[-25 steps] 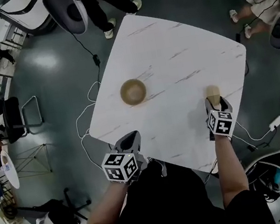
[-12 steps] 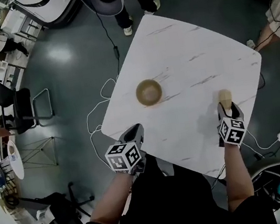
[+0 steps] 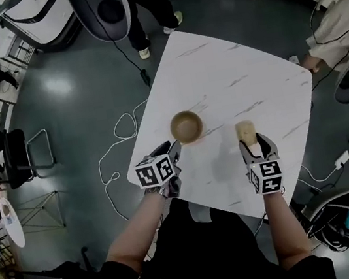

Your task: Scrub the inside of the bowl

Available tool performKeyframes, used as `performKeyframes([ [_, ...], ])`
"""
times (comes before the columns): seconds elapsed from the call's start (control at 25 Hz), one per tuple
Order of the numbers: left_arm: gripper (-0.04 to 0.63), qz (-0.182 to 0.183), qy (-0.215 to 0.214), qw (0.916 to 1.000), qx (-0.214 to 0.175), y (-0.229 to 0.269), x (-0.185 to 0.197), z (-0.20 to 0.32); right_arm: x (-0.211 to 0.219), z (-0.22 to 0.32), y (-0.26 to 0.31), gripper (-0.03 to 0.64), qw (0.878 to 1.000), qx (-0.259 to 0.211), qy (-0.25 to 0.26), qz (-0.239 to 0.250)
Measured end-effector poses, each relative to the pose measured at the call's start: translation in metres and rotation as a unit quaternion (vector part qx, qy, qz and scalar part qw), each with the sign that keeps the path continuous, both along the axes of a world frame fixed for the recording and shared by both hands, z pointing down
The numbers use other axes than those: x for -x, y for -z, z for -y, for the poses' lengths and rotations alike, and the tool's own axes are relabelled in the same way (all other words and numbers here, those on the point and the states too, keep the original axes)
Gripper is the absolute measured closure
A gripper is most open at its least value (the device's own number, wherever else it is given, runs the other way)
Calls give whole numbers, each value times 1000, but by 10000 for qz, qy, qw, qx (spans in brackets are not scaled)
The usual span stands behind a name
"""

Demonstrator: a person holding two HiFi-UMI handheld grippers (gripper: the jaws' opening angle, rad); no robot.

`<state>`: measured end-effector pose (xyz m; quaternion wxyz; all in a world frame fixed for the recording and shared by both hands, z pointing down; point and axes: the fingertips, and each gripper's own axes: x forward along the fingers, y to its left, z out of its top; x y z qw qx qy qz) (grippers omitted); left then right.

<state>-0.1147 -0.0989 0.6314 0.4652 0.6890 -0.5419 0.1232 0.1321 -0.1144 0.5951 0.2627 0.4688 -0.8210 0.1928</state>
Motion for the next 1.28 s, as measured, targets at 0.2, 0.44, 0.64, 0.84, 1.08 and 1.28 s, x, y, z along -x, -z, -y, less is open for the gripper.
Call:
performKeyframes([
  [0.2,456,-49,-131,9998,141,-14,4,31,54,-1,11,370,9992,-46,392,41],
  [0.44,456,-6,-330,9989,329,-35,8,47,101,-1,12,370,9907,-241,1259,-451],
  [0.64,456,-42,-552,9976,411,-44,9,54,123,10,8,370,9891,-120,1385,-490],
  [0.84,457,-67,-821,9953,504,-51,3,57,135,17,3,370,9880,-47,1445,-537],
  [1.08,577,307,-962,9940,414,-52,1,58,138,15,-2,370,9764,-137,1811,-1172],
  [1.28,580,600,-1104,9918,209,-46,3,59,149,11,-1,371,9595,-322,2267,-1638],
])
